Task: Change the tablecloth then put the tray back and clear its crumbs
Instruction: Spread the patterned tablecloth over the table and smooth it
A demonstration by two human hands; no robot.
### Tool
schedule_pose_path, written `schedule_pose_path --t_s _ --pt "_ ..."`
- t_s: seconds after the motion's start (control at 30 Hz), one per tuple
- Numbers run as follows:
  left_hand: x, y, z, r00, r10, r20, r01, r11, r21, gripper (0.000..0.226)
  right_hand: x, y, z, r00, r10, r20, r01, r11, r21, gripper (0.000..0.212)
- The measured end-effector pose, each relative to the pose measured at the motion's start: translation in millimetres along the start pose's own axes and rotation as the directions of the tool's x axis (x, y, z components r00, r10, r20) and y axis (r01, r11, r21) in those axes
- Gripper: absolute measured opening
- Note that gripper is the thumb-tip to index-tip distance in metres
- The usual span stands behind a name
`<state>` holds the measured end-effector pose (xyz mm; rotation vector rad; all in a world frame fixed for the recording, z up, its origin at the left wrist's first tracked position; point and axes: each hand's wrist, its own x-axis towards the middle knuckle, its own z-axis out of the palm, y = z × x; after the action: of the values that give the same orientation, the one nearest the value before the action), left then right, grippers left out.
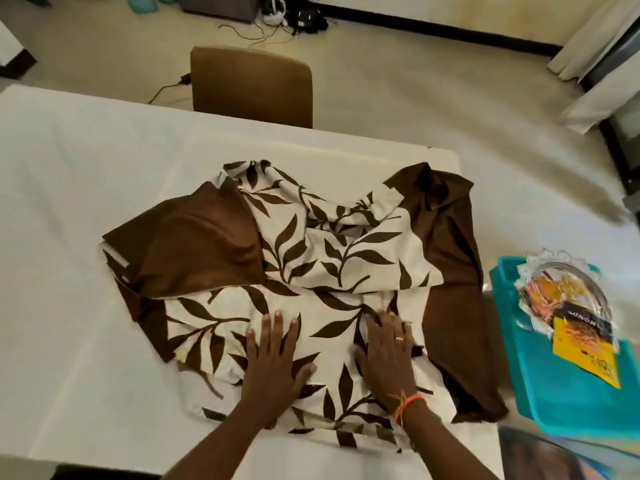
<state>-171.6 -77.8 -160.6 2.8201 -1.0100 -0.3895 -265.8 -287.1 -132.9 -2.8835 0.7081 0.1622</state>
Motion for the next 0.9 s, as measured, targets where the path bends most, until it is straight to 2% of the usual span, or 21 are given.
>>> schedule_pose_path --t_s 0.1,0.27,0.37,0.43,0.5,0.53,0.6,0.67,0.7,0.73,0.8,0.83,0.9 --pt "-15 -8 -7 1.0 0.012 0.005 -0.012 1.0 0.014 0.089 -26 -10 13 0.985 0.032 0.168 -0.015 0.995 -0.101 0.076" --pt "-54 -26 1 0.999 0.017 0.035 -0.018 0.999 0.028 0.093 -65 -27 21 0.96 0.079 0.269 -0.059 0.995 -0.083 0.097" --pt "-76 -38 9 0.999 0.03 0.026 -0.03 0.999 0.029 0.092 -92 -40 18 0.941 0.066 0.331 -0.032 0.994 -0.109 0.108" --pt "-94 -43 9 0.999 -0.048 -0.009 0.048 0.999 0.001 0.091 -104 -44 15 0.939 0.05 0.339 -0.016 0.994 -0.104 0.108" --pt "-112 -41 4 0.958 -0.279 -0.071 0.272 0.958 -0.095 0.089 -109 -46 13 0.939 0.07 0.338 -0.063 0.998 -0.031 0.107" --pt "-124 -38 -2 0.893 -0.444 -0.073 0.424 0.885 -0.193 0.086 -113 -48 13 0.948 0.089 0.305 -0.094 0.996 0.002 0.105" --pt "-134 -31 -11 0.698 -0.716 -0.017 0.657 0.649 -0.384 0.081 -117 -53 12 0.99 0.046 0.135 -0.049 0.998 0.024 0.093" --pt "-149 -28 -19 0.473 -0.878 0.079 0.798 0.388 -0.462 0.079 -129 -64 16 0.978 -0.208 0.013 0.206 0.976 0.064 0.08" --pt "-153 -30 -17 0.4 -0.905 0.142 0.828 0.29 -0.48 0.08 -135 -69 19 0.944 -0.329 0.013 0.327 0.941 0.085 0.078" --pt "-159 -33 -13 0.365 -0.909 0.201 0.835 0.224 -0.503 0.08 -142 -76 23 0.906 -0.421 0.046 0.417 0.905 0.08 0.076" --pt "-167 -41 -2 0.382 -0.88 0.283 0.783 0.145 -0.605 0.076 -149 -89 29 0.869 -0.479 0.126 0.481 0.877 0.019 0.065" --pt "-170 -42 -1 0.384 -0.87 0.309 0.752 0.101 -0.652 0.074 -150 -93 31 0.875 -0.465 0.135 0.469 0.883 0.004 0.054" --pt "-170 -43 -7 0.333 -0.87 0.364 0.698 -0.033 -0.716 0.07 -144 -98 28 0.906 -0.403 0.128 0.396 0.915 0.08 0.025"
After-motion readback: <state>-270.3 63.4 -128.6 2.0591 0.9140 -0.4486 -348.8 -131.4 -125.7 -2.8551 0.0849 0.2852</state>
